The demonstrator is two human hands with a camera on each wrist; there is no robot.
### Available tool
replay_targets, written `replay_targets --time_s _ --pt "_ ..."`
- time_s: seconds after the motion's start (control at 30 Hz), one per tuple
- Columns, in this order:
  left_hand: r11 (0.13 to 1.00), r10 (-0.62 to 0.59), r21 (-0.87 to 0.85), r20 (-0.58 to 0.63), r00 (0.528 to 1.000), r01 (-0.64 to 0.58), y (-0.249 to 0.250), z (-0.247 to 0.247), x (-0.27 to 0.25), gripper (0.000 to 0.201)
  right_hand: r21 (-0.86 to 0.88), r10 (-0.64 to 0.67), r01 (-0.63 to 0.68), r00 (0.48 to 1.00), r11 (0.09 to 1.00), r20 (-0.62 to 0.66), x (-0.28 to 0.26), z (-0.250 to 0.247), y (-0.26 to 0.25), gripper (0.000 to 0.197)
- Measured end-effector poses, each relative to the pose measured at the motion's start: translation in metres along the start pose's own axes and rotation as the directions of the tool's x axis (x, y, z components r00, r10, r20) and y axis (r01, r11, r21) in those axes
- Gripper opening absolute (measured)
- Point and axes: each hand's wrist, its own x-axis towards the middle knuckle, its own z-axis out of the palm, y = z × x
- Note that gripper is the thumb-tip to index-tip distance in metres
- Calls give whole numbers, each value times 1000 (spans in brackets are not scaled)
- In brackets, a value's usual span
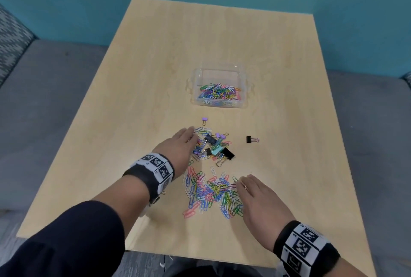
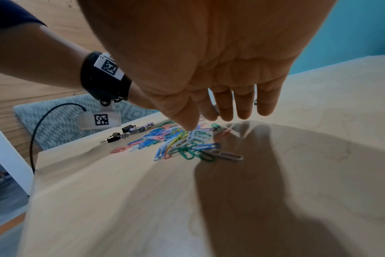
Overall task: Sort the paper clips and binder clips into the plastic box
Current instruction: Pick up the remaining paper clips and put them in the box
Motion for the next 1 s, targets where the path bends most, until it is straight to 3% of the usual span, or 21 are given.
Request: replay_targets --time_s 0.2,0.33,0.53,0.83,1.0 --pt "992 -124 31 -3 992 125 -7 25 -25 65 44 0 -2 999 999 42 4 0 5 57" --pt "991 -30 133 -8 1000 31 1 35 -32 66 72 -31 32 999 997 -10 35 -18 9 62" --pt "996 -88 12 -1 996 88 14 47 -39 63 161 -81 75 996 984 31 90 -54 17 65" --pt "991 -48 120 -45 998 53 31 43 -51 60 -155 -162 182 977 971 137 112 -66 25 56" --pt "994 -97 53 -5 995 97 37 47 -53 63 -264 -81 116 987 958 138 105 -61 26 55"
